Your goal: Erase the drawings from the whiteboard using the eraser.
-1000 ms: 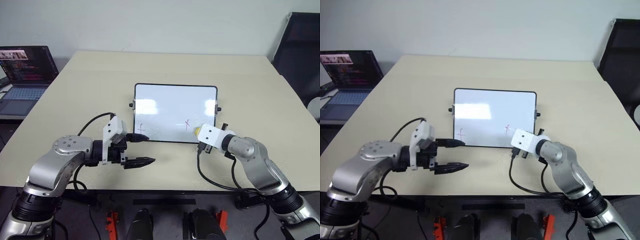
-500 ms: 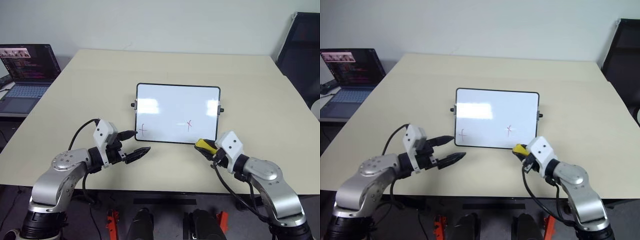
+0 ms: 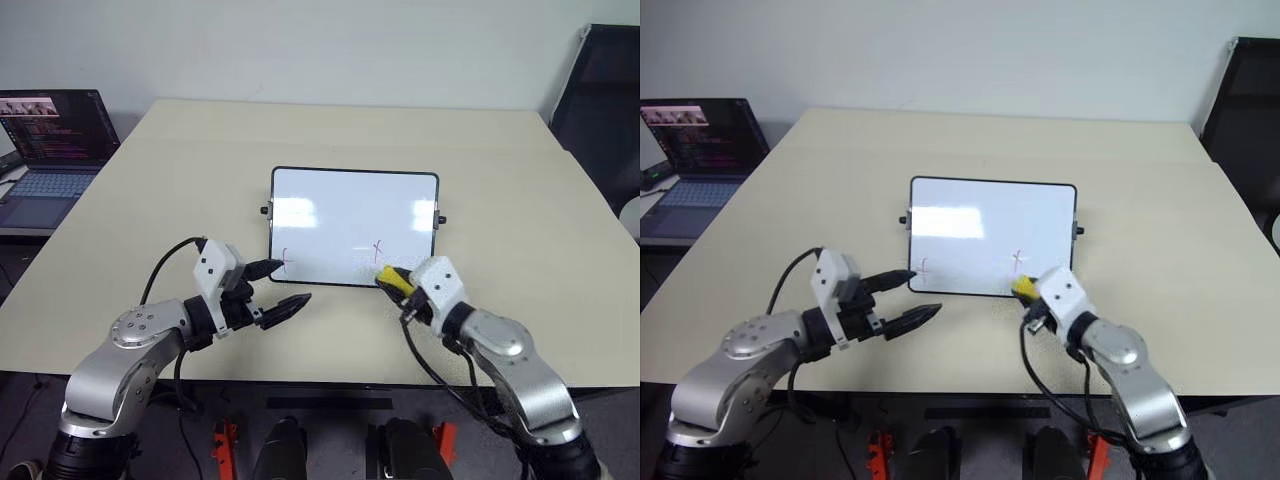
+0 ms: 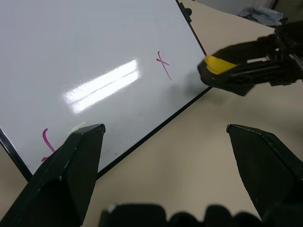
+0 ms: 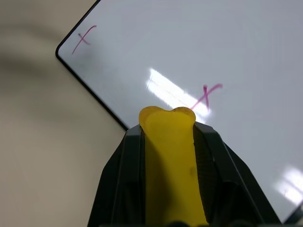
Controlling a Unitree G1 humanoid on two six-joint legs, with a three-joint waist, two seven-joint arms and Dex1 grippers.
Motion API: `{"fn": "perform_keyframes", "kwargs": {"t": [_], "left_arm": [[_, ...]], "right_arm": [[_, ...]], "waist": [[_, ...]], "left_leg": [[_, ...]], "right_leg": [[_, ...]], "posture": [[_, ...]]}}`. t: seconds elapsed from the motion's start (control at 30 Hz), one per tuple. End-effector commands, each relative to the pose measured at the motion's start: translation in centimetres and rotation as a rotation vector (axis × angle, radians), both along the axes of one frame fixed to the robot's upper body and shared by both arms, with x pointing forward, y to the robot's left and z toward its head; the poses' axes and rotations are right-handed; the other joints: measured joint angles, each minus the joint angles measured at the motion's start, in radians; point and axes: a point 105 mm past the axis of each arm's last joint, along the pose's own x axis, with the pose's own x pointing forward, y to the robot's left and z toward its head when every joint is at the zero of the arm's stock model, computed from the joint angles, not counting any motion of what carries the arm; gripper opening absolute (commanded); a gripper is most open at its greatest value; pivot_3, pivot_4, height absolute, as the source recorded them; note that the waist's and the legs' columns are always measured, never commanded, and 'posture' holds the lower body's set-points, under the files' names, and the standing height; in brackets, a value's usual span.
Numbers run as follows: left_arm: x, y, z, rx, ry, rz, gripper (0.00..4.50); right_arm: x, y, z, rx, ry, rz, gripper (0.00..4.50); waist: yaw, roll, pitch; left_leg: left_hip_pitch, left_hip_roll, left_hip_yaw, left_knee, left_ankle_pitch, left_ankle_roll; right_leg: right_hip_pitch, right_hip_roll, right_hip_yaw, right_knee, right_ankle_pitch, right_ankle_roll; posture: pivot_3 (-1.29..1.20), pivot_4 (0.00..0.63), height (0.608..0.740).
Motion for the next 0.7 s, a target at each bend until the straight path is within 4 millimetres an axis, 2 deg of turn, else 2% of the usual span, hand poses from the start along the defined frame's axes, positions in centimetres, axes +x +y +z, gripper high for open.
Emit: {"fn": "perform_keyframes", "kwargs": {"t": [0.03, 0.17, 0.27, 0.4, 0.47, 0.53, 0.67, 0.7], "left_arm": [[-0.1, -0.2, 1.0, 0.009, -0.036, -0.035, 4.50], [-0.3, -0.3, 0.9, 0.012, -0.030, -0.051, 4.50], [-0.5, -0.3, 0.7, 0.012, -0.027, -0.055, 4.50], [-0.5, -0.1, 0.6, 0.012, -0.027, -0.055, 4.50], [-0.5, 0.0, 0.4, 0.014, -0.025, -0.056, 4.50], [-0.5, 0.1, 0.2, 0.014, -0.024, -0.059, 4.50], [-0.3, 0.1, 0.0, 0.015, -0.024, -0.066, 4.50], [-0.2, 0.2, 0.0, 0.015, -0.024, -0.069, 4.50]], "right_arm": [[2.0, 0.7, 1.8, -0.053, -0.121, -0.028, 1.04], [3.9, 0.3, 2.3, -0.123, -0.170, -0.067, 1.04], [4.6, -0.5, 1.6, -0.195, -0.148, -0.084, 1.04], [4.3, -1.6, -0.3, -0.277, -0.064, -0.076, 1.04], [3.1, -2.0, -2.0, -0.355, 0.003, 0.000, 1.04], [2.2, -1.9, -2.8, -0.418, 0.027, 0.072, 1.04], [2.1, -1.3, -2.4, -0.486, -0.019, 0.132, 1.04], [3.0, -1.3, -1.4, -0.474, -0.071, 0.088, 1.04]], "waist": [[0.000, 0.000, 0.000], [0.005, 0.000, 0.000], [0.004, 0.000, 0.000], [0.003, 0.000, 0.000], [0.005, 0.000, 0.000], [0.005, -0.001, -0.001], [0.002, -0.001, -0.001], [0.000, -0.001, -0.001]], "left_leg": [[0.000, 0.000, 0.000, 0.000, 0.000, 0.000], [-0.002, 0.000, 0.000, 0.000, 0.000, 0.000], [-0.002, -0.001, 0.000, 0.000, 0.000, 0.000], [-0.002, 0.000, 0.000, 0.000, 0.000, 0.000], [-0.001, 0.000, -0.001, 0.000, 0.000, 0.000], [-0.001, -0.001, 0.000, 0.001, 0.000, 0.000], [0.002, 0.000, 0.000, 0.001, 0.000, 0.000], [0.002, 0.000, 0.000, 0.001, 0.000, 0.000]], "right_leg": [[0.000, 0.000, 0.000, -0.001, 0.000, 0.000], [0.000, 0.000, 0.000, -0.002, 0.000, 0.001], [0.000, 0.000, 0.000, -0.002, 0.001, 0.002], [0.000, 0.000, -0.001, -0.001, 0.000, 0.001], [0.001, 0.000, 0.000, -0.001, 0.000, 0.001], [0.002, 0.000, 0.000, -0.001, 0.000, 0.001], [0.002, 0.000, 0.000, -0.001, 0.001, 0.000], [0.002, 0.000, 0.000, 0.000, 0.001, 0.000]], "posture": [[0.00, 0.150, 0.740], [0.00, 0.150, 0.740], [0.00, 0.150, 0.740], [0.00, 0.150, 0.740], [0.00, 0.150, 0.740], [0.00, 0.150, 0.740], [0.00, 0.150, 0.740], [0.00, 0.150, 0.740]]}}
